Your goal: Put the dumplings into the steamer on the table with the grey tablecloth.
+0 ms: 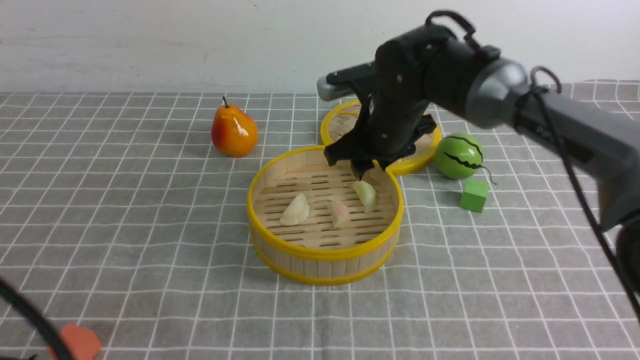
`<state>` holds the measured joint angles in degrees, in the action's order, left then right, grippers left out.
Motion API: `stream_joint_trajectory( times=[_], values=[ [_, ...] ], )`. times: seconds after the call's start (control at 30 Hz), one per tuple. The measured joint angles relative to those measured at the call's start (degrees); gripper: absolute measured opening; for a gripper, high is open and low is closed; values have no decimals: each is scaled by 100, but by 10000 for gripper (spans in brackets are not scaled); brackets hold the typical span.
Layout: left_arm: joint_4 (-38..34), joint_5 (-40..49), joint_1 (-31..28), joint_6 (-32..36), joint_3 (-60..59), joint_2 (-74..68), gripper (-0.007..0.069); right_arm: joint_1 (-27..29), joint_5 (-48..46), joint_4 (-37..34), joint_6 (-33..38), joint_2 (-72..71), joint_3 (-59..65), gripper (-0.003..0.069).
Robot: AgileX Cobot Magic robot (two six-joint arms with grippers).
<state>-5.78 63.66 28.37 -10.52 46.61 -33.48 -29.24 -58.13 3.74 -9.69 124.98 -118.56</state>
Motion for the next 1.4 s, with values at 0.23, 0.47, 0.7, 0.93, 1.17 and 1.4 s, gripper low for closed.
stream_joint_trajectory(
  times=[0.23, 0.47, 0.7, 0.93, 1.17, 1.4],
  values=[
    [66, -2020, 0, -549, -1830, 1791, 31, 0, -66, -935, 1000, -1356, 19, 86],
    [66, -4442, 0, -592, -3045, 2382, 36, 0, 600, -1274, 1268, -2519, 1198, -13],
    [66, -5009, 0, -592, -3326, 2392, 40, 0, 1872, -1299, 1287, -4226, 3420, -15],
    [66, -5015, 0, -592, -3337, 2407, 50, 0, 3064, -1400, 1298, -5986, 5482, -15],
    [66, -5015, 0, -592, -3337, 2407, 57, 0, 4095, -1492, 1304, -7452, 6883, -11],
    [66, -5017, 0, -592, -3337, 2407, 59, 0, 4570, -1497, 1304, -8102, 7270, -10]
  ],
)
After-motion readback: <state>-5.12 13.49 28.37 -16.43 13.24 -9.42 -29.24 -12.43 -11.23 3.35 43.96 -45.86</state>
